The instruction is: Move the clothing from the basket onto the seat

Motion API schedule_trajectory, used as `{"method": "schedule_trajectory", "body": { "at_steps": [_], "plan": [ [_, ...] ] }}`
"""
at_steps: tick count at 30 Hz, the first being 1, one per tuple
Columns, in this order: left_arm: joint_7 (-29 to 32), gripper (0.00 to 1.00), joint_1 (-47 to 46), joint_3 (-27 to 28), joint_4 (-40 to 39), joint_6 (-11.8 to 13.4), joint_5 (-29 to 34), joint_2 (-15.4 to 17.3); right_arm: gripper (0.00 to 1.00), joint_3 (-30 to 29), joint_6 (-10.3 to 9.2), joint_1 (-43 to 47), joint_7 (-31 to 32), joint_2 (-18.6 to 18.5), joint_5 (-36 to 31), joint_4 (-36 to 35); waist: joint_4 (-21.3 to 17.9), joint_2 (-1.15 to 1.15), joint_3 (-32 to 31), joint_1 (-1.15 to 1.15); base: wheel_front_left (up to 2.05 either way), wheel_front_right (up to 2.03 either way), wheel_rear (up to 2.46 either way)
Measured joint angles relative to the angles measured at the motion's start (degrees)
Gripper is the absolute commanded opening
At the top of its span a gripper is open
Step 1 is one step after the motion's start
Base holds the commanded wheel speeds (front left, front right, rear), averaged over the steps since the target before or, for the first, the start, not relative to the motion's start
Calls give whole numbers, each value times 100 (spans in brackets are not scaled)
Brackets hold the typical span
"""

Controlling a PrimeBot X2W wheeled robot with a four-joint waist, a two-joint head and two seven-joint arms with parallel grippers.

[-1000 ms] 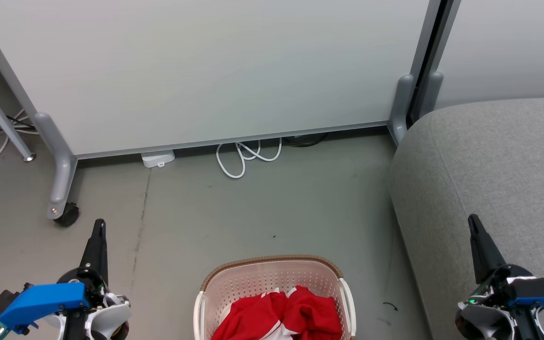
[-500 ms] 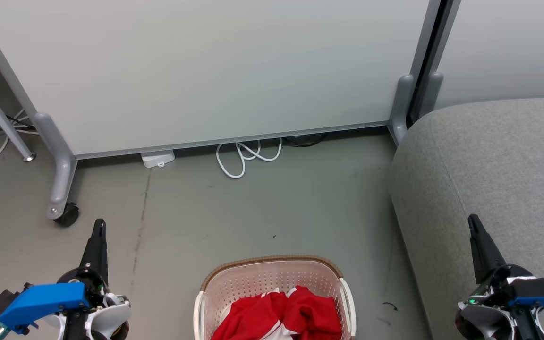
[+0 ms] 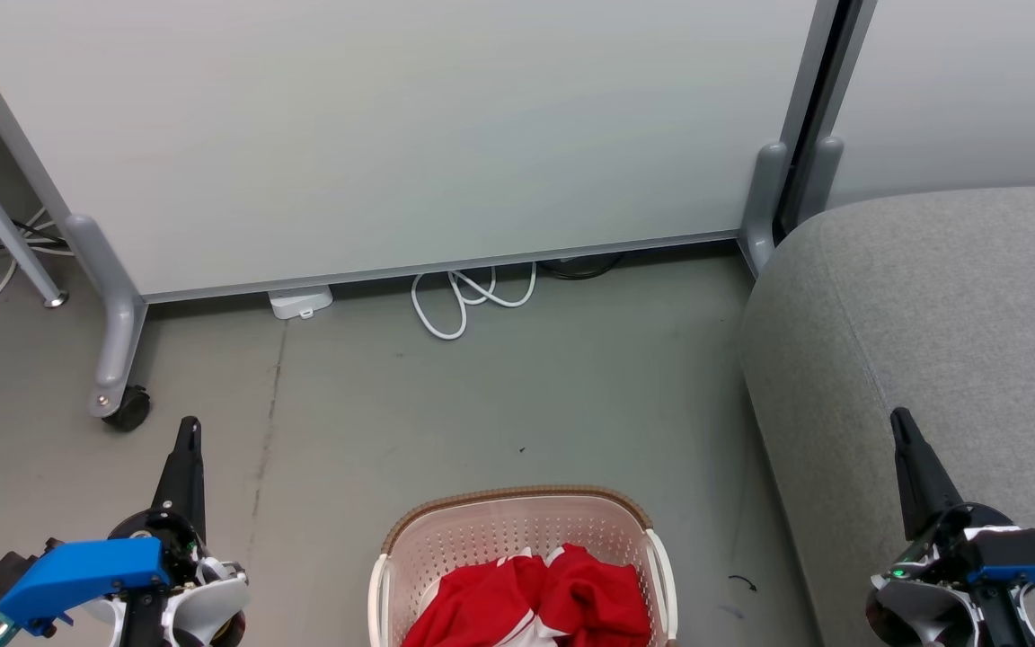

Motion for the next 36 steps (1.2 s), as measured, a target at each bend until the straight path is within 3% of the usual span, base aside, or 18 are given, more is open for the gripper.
{"method": "schedule_trajectory", "body": {
  "at_steps": [5,6,22,36],
  "plan": [
    [0,0,0,0,0,0,0,0,0,0,0,0,0,0,0,0,0,0,0,0,0,0,0],
    [-1,100,17,-3,32,0,-1,-3,100,2,-1,16,-1,3,-1,27,0,0,0,0,0,0,0],
    [-315,100,370,-203,278,45,209,-82,100,269,-10,291,-312,60,-268,288,-1,0,-3,0,0,0,0],
    [-662,100,367,-510,177,383,1924,-71,100,303,-10,255,-659,58,-2085,345,-2,0,1,0,0,0,0]
  ]
}}
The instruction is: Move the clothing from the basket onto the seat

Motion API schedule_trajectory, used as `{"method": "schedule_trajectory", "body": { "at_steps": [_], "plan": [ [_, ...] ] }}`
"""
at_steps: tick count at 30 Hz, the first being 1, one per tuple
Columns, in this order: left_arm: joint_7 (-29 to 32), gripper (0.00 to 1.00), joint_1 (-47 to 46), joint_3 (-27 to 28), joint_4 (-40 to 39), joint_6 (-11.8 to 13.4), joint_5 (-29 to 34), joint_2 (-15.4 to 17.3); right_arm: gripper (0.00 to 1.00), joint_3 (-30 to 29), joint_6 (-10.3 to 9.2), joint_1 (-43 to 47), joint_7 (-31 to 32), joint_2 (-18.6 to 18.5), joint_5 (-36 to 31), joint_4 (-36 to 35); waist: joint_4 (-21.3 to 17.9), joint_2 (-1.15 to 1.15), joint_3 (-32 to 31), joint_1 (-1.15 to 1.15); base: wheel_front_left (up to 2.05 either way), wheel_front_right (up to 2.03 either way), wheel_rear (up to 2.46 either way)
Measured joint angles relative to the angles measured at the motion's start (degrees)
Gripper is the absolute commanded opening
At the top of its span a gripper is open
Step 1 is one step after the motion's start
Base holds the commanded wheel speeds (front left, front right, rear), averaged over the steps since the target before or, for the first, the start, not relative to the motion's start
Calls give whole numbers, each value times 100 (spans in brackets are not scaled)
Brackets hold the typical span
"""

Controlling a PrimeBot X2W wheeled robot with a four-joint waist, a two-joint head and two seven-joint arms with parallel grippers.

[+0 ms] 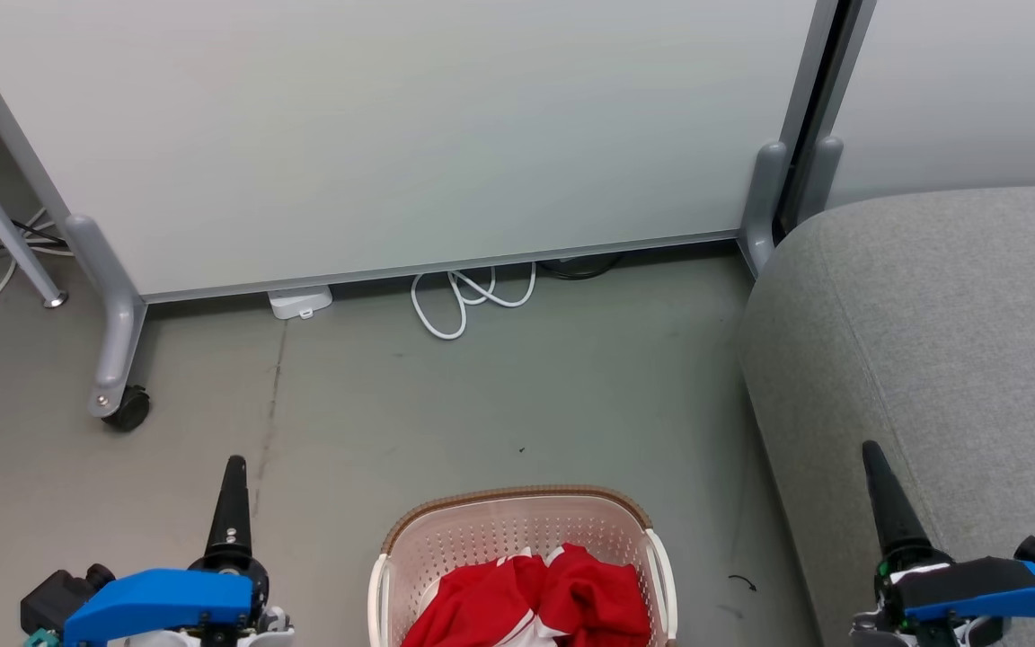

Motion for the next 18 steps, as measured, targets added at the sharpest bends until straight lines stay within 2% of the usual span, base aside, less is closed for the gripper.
{"method": "schedule_trajectory", "body": {
  "at_steps": [10,18],
  "plan": [
    [-208,100,-30,-249,-21,58,1222,83,100,-15,0,-20,-180,-4,-1400,-70,9,0,11,0,0,0,0],
    [-360,100,-63,-479,-30,233,2234,207,100,34,1,-26,-260,-5,-2320,-203,13,0,23,0,0,0,0]
  ]
}}
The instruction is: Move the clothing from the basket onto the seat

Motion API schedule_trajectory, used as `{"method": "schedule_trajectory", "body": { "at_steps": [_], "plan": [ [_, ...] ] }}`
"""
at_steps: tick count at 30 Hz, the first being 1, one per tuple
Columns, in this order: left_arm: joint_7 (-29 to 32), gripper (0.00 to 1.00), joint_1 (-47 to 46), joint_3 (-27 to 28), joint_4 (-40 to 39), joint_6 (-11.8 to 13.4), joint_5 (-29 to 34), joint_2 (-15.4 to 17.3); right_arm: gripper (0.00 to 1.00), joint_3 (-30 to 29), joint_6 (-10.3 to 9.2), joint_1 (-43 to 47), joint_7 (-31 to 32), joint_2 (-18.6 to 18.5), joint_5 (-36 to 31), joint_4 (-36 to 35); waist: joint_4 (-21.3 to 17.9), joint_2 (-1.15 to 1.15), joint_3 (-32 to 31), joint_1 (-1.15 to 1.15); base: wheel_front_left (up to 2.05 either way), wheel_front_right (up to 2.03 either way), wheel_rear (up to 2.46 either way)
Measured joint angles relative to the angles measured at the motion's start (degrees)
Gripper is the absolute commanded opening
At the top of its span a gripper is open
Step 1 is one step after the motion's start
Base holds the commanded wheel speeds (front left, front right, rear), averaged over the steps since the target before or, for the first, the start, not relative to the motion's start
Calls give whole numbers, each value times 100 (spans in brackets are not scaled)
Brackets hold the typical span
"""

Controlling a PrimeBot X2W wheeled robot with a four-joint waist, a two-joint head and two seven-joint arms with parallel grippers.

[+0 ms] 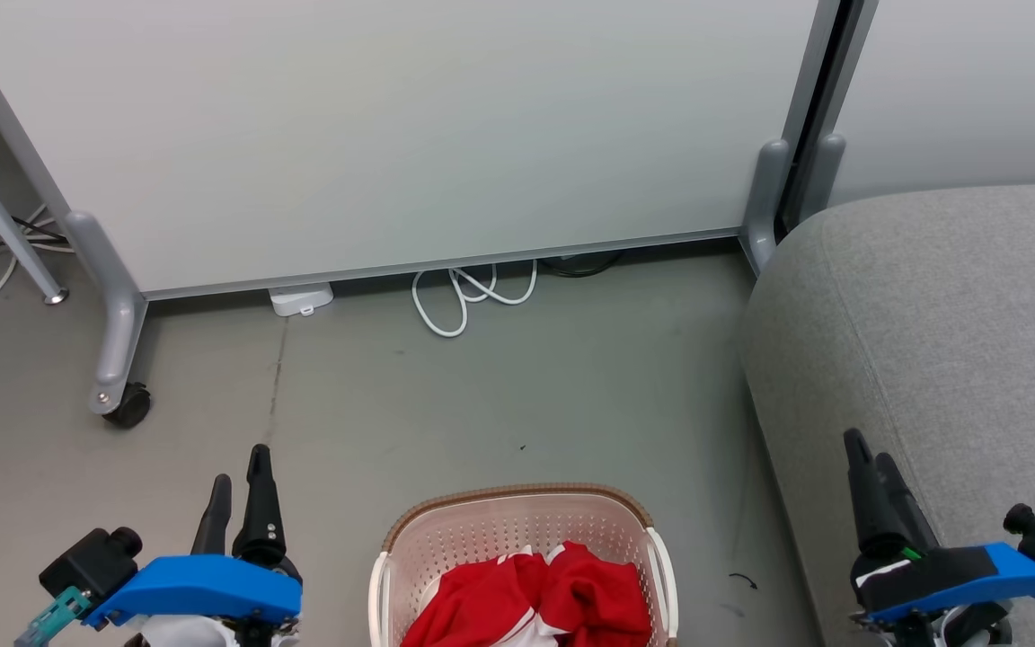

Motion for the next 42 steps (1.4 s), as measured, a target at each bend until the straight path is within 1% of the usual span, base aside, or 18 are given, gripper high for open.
{"method": "schedule_trajectory", "body": {
  "at_steps": [1,6,21,28,42],
  "plan": [
    [-48,100,-13,-52,-8,24,197,22,100,37,0,-2,-15,0,-202,-21,2,0,5,0,0,0,0],
    [-133,100,-36,-136,-34,69,615,55,100,114,1,-5,-41,-1,-662,-89,10,0,19,0,0,0,0],
    [-383,100,-78,-335,24,132,1636,101,100,172,3,-6,-148,-5,-1736,-137,38,0,41,0,0,0,0],
    [-491,100,-109,-367,64,160,2002,112,100,183,8,-6,-178,-9,-2193,-154,66,0,63,0,0,0,0],
    [-687,100,-133,-361,331,181,2487,97,100,201,9,-25,-310,-15,-2950,-159,64,0,56,0,0,0,0]
  ]
}}
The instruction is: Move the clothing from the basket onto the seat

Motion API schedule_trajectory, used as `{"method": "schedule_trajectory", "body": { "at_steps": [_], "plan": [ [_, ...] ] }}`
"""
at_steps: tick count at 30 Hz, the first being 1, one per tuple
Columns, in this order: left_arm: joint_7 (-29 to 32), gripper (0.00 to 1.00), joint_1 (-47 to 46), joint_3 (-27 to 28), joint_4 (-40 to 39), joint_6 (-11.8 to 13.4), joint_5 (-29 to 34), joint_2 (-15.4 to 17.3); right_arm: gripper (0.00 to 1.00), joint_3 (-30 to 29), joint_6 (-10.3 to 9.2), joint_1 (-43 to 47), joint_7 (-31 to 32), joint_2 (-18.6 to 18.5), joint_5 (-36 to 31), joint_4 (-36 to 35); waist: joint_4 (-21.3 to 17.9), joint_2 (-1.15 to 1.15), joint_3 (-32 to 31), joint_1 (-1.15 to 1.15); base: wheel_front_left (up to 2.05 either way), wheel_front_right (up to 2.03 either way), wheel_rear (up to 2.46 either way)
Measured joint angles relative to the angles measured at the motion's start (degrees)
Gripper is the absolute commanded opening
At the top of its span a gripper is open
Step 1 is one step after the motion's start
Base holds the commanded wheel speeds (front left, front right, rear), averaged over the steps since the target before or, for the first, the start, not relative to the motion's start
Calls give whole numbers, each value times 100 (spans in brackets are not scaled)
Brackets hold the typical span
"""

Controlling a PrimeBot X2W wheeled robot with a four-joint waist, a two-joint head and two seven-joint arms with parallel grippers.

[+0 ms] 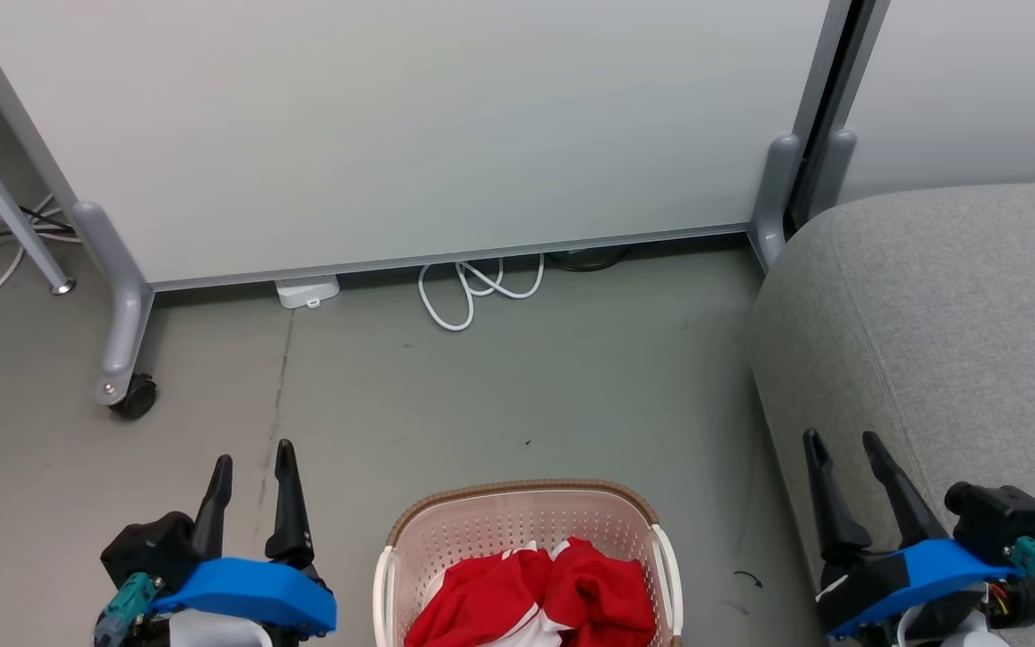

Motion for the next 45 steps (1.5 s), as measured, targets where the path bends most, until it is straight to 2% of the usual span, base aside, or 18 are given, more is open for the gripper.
{"method": "schedule_trajectory", "body": {
  "at_steps": [25,39,45],
  "plan": [
    [-300,100,-64,-133,114,45,959,-14,100,53,1,-1,-234,-14,-1076,47,18,0,-49,0,0,0,0],
    [-438,100,-62,-149,181,46,1302,-42,100,88,2,-18,-385,-18,-1319,113,24,0,-42,0,0,0,0],
    [-439,100,-62,-149,256,44,1254,-48,100,109,2,-32,-400,-19,-1302,126,9,0,-40,0,0,0,0]
  ]
}}
